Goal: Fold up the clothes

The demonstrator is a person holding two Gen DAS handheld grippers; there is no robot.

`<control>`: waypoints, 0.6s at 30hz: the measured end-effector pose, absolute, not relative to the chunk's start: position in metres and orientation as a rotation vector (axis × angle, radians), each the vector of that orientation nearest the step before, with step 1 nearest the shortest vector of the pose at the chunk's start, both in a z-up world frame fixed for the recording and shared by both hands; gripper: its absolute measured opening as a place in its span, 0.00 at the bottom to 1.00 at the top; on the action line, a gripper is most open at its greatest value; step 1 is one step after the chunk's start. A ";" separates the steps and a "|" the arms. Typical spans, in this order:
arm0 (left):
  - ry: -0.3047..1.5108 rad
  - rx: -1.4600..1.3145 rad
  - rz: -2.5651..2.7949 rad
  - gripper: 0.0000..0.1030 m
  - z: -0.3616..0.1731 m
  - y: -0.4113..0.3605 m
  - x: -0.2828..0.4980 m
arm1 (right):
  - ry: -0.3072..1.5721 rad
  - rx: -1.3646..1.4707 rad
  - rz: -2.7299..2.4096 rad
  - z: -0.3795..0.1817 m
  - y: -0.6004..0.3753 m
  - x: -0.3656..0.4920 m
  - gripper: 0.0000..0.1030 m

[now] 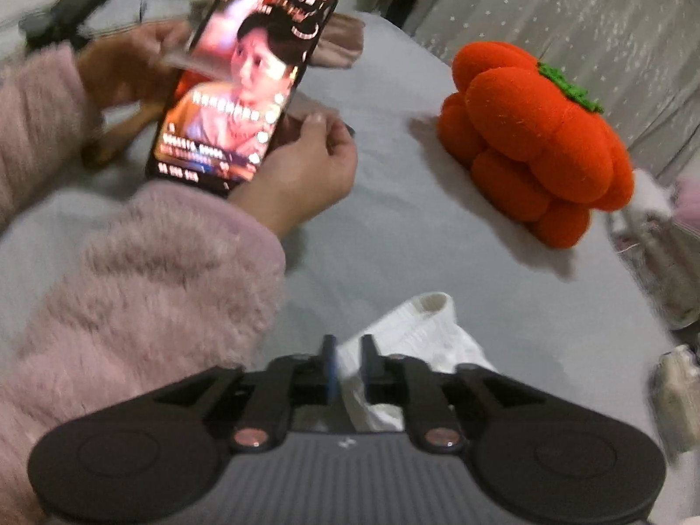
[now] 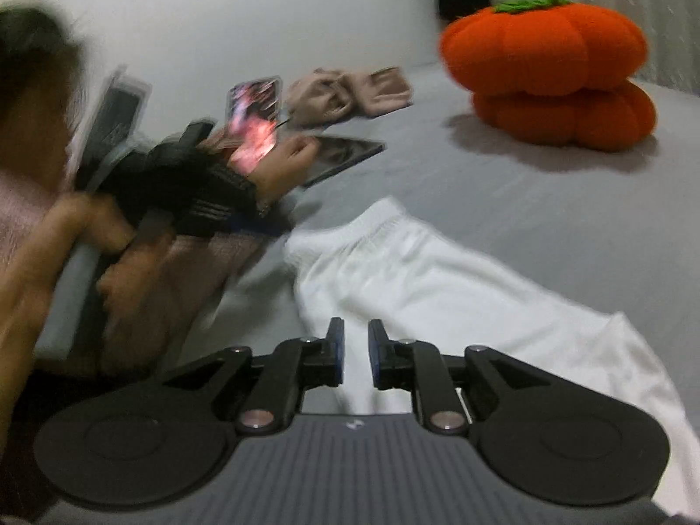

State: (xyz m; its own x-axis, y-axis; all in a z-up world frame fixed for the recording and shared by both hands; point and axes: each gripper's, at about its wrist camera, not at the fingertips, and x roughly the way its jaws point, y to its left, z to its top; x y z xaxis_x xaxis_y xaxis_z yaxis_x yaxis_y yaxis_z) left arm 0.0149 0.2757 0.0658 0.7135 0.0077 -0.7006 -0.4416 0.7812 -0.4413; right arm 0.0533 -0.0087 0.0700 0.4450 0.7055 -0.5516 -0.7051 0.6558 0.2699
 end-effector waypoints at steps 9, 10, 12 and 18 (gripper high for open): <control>0.795 -0.533 0.286 0.26 0.050 0.254 0.024 | 0.878 0.147 0.812 0.079 0.029 0.137 0.37; 0.799 -0.524 0.290 0.25 0.049 0.252 0.025 | 0.896 0.149 0.806 0.081 0.038 0.143 0.37; 0.799 -0.508 0.296 0.20 0.048 0.250 0.027 | 0.936 0.143 0.797 0.082 0.053 0.153 0.37; 0.787 -0.490 0.284 0.14 0.050 0.248 0.024 | 1.027 0.082 0.718 0.080 0.100 0.171 0.40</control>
State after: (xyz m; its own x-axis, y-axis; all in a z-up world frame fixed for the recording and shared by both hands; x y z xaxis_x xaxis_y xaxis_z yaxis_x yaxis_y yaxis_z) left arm 0.0237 0.2479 0.0501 0.6765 0.0635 -0.7337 -0.4197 0.8519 -0.3132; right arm 0.1714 0.0998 0.0799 0.3124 0.5807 -0.7518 -0.5070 0.7712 0.3849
